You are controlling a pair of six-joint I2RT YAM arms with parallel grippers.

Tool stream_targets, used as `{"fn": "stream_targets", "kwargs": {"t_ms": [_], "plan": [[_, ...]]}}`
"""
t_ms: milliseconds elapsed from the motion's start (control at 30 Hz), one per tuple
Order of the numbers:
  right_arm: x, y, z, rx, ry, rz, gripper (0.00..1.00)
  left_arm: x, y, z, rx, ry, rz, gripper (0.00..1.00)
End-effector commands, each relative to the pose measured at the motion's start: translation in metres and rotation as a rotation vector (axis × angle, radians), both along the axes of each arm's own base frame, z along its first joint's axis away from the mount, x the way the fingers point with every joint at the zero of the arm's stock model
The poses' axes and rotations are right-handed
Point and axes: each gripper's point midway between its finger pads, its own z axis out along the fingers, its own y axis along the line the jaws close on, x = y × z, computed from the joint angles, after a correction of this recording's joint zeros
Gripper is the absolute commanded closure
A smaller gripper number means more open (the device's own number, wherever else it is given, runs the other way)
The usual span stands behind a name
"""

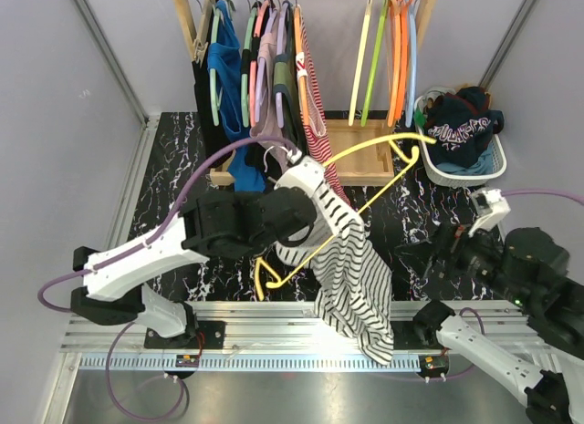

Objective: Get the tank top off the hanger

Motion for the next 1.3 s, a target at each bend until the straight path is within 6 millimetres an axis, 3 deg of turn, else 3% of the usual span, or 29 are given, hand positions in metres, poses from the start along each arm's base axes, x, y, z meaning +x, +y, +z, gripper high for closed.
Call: {"fn": "stream_targets", "kwargs": {"t_ms": [0, 33, 67, 100, 133, 200, 400, 433, 533, 567, 600, 667, 767, 833, 900, 967, 1000, 1067, 1100, 1133, 1167, 1200, 1267], "plan": [[0.021, 0.046, 0.003, 0.105, -0.088, 0.134, 0.0, 0.013, -0.027, 0.039, -0.181, -0.035, 0.082, 1.0], [0.018, 0.062, -0.017, 0.11, -0.051, 0.217, 0.0, 0.015, -0.032, 0.053, -0.214, -0.043, 0.077, 1.0], [0.023, 0.074, -0.008, 0.152, -0.105, 0.253, 0.0, 0.016, -0.034, 0.053, -0.199, -0.042, 0.079, 1.0], [0.025, 0.08, -0.009, 0.168, -0.118, 0.277, 0.0, 0.019, -0.042, 0.048, -0.171, -0.038, 0.074, 1.0], [0.029, 0.086, -0.02, 0.16, -0.117, 0.294, 0.0, 0.02, -0.046, 0.059, -0.199, -0.042, 0.071, 1.0], [0.04, 0.093, -0.018, 0.164, -0.163, 0.295, 0.0, 0.019, -0.054, 0.058, -0.193, -0.028, 0.053, 1.0], [0.05, 0.125, -0.012, 0.221, -0.182, 0.407, 0.04, 0.021, -0.055, 0.06, -0.229, -0.014, 0.069, 1.0], [0.046, 0.129, -0.013, 0.228, -0.166, 0.438, 0.08, 0.025, -0.051, 0.058, -0.225, -0.012, 0.083, 1.0], [0.038, 0.132, -0.026, 0.221, -0.086, 0.469, 0.51, 0.034, -0.038, 0.053, -0.225, -0.01, 0.132, 1.0], [0.035, 0.129, -0.026, 0.219, -0.077, 0.465, 0.87, 0.036, -0.035, 0.052, -0.229, -0.01, 0.148, 1.0], [0.034, 0.125, -0.03, 0.213, -0.067, 0.448, 0.99, 0.037, -0.028, 0.047, -0.229, -0.004, 0.165, 1.0], [0.031, 0.117, -0.033, 0.212, -0.053, 0.413, 1.0, 0.044, -0.02, 0.043, -0.24, 0.002, 0.194, 1.0], [0.025, 0.094, -0.016, 0.219, -0.12, 0.329, 1.0, 0.042, -0.007, 0.026, -0.189, 0.019, 0.206, 1.0], [0.029, 0.08, 0.003, 0.217, -0.18, 0.256, 1.0, 0.034, -0.003, -0.004, -0.09, 0.074, 0.182, 1.0], [0.041, 0.059, 0.032, 0.217, -0.255, 0.123, 1.0, 0.015, -0.007, -0.041, 0.005, 0.183, 0.106, 1.0], [0.062, 0.044, 0.036, 0.175, -0.244, -0.02, 1.0, -0.009, -0.01, -0.063, 0.058, 0.263, 0.031, 1.0], [0.076, 0.022, 0.051, 0.16, -0.274, -0.165, 1.0, -0.027, -0.012, -0.074, 0.091, 0.293, -0.019, 1.0], [0.098, 0.007, 0.044, 0.089, -0.228, -0.312, 1.0, -0.05, -0.014, -0.081, 0.1, 0.357, -0.083, 1.0], [0.106, -0.014, 0.053, 0.069, -0.246, -0.438, 1.0, -0.065, -0.013, -0.081, 0.087, 0.383, -0.116, 1.0], [0.11, -0.021, 0.047, 0.042, -0.215, -0.494, 1.0, -0.076, -0.012, -0.082, 0.08, 0.425, -0.142, 1.0], [0.118, -0.023, 0.042, 0.005, -0.188, -0.541, 1.0, -0.081, -0.006, -0.077, 0.062, 0.432, -0.145, 1.0], [0.121, -0.036, 0.049, 0.003, -0.194, -0.617, 1.0, -0.087, 0.0, -0.077, 0.051, 0.448, -0.122, 1.0], [0.123, -0.043, 0.04, -0.063, -0.157, -0.669, 1.0, -0.087, 0.025, -0.072, 0.054, 0.436, -0.055, 1.0]]}}
